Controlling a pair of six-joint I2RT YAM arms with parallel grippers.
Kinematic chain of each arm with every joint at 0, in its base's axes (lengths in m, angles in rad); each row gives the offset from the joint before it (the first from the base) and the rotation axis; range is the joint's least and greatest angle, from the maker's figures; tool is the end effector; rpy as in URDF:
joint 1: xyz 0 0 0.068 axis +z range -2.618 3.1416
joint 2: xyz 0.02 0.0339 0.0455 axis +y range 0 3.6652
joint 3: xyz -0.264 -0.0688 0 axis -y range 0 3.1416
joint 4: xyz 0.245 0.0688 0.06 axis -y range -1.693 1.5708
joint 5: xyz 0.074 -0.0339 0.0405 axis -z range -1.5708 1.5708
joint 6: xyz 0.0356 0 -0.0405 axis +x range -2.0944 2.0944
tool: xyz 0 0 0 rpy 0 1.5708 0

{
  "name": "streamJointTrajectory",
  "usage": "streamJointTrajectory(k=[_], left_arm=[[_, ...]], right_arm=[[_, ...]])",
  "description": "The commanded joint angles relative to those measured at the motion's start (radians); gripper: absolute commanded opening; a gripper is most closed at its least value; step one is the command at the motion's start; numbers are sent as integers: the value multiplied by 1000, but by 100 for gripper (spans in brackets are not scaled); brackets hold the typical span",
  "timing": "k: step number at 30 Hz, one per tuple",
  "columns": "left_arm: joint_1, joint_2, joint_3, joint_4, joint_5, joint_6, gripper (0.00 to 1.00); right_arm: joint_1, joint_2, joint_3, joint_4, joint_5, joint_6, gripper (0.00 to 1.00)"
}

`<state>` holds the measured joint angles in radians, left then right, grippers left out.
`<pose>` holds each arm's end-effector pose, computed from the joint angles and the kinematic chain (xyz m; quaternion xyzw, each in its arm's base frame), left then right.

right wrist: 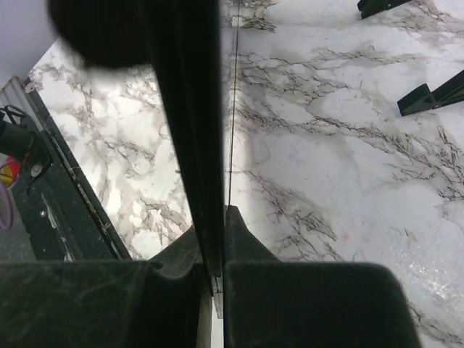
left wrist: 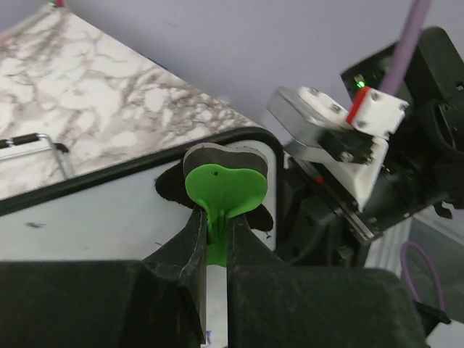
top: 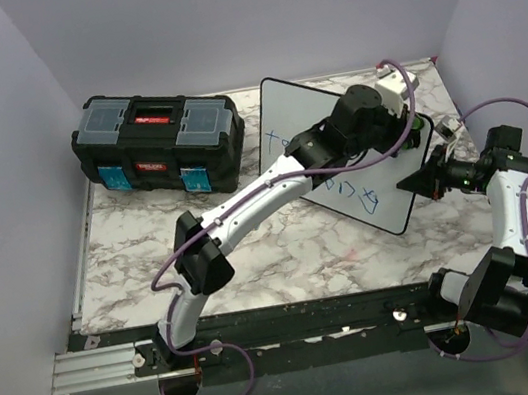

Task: Erase the whiteboard
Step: Erase the whiteboard at the center of the board.

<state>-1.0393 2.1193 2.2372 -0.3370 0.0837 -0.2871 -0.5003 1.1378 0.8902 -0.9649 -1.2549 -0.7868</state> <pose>0.2512 -0.4332 0.4034 0.3106 0.7154 -0.4105 0.4724 0.1841 -0.0621 0.2716 -0.2173 0.7735 0.3756 0.4620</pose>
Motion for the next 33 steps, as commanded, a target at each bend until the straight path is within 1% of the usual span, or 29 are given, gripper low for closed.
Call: streamJointTrajectory(k=[1, 5, 10, 13, 15, 19, 22, 24, 27, 33], left_arm=[[-19, -25, -96, 57, 82, -39, 0], [1, -187, -316, 164, 46, -30, 0], [97, -454, -634, 264, 9, -4, 0], [156, -602, -801, 280, -5, 29, 0], [196, -679, -905, 283, -17, 39, 0], [276, -769, -1083, 306, -23, 22, 0], [320, -798, -1173, 332, -18, -7, 0], [343, -801, -1221, 381, -12, -25, 0], [355, -783, -1242, 401, -17, -28, 0], [377, -771, -1265, 424, -36, -17, 0]], right_arm=[[11, -15, 29, -16, -74, -48, 1], [11, -15, 31, -32, -58, -74, 1], [14, -14, 41, -33, -28, -81, 1], [15, 2, 60, -50, -11, -97, 1], [17, 16, 77, -72, 7, -112, 1], [17, 35, 109, -81, 44, -107, 1], [17, 35, 113, -69, 60, -79, 1], [16, 27, 103, -47, 64, -55, 1], [17, 14, 91, -12, 80, -27, 1], [17, 28, 119, -1, 107, 4, 1]])
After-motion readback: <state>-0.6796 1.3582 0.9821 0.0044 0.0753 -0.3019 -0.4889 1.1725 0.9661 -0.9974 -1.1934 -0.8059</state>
